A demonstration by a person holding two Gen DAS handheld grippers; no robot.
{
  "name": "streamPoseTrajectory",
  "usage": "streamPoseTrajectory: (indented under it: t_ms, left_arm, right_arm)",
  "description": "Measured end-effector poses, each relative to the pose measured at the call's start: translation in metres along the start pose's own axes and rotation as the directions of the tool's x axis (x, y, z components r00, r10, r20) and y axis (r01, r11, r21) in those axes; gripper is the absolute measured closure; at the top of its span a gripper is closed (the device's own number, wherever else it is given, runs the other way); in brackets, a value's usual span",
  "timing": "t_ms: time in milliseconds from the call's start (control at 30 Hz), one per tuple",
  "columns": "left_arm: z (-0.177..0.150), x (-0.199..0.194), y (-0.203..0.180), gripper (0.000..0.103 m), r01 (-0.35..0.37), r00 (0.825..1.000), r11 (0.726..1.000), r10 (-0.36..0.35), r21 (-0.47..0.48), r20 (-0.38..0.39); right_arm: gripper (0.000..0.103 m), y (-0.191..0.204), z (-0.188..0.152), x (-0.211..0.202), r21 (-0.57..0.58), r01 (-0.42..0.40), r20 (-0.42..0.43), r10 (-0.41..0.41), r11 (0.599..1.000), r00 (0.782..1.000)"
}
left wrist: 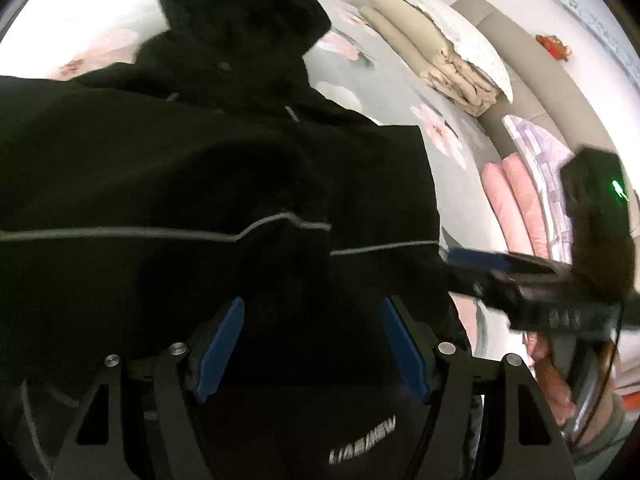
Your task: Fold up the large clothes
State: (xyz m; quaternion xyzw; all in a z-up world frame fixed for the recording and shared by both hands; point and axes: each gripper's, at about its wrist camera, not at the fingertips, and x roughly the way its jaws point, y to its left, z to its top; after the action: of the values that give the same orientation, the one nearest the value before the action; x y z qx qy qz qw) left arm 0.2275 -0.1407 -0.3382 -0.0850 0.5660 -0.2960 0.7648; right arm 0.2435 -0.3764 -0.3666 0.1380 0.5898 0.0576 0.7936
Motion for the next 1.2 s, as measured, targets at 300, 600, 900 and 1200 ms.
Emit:
streamPoseTrajectory:
  t_ms: [300,600,900,1200]
  left_arm:
    - [-0.014,-0.065,0.061,0.03,-0.116,0.99,0.986,0.125,-0.118,0.064]
    - [0.009,-0.12,0.098,0.03,-0.253,0.943,0.954,0.28,-0.161,0.179]
    - [0.045,-0.065,0.142,0.033,-0.355,0.931,0.927,0.363,-0.116,0.048]
    - [0.046,-0.045,0.151,0.032,-0.426,0.904,0.905,0.426,0.002,0.038]
  right_arm:
    - [0.03,0.025,0.035,0.065,0.105,-0.176,-0.024,0.179,0.979,0.984]
    - [0.077,0.052,0.039,0.035,0.028,-0.167,0.045,0.166,0.986,0.985]
    - [0.077,-0.015,0.019,-0.01,0.141,0.149,0.055,-0.158,0.979,0.986]
    - [0.071,-0.046,0.008,0.051,0.23,0.203,-0.039,-0.199,0.952,0.979]
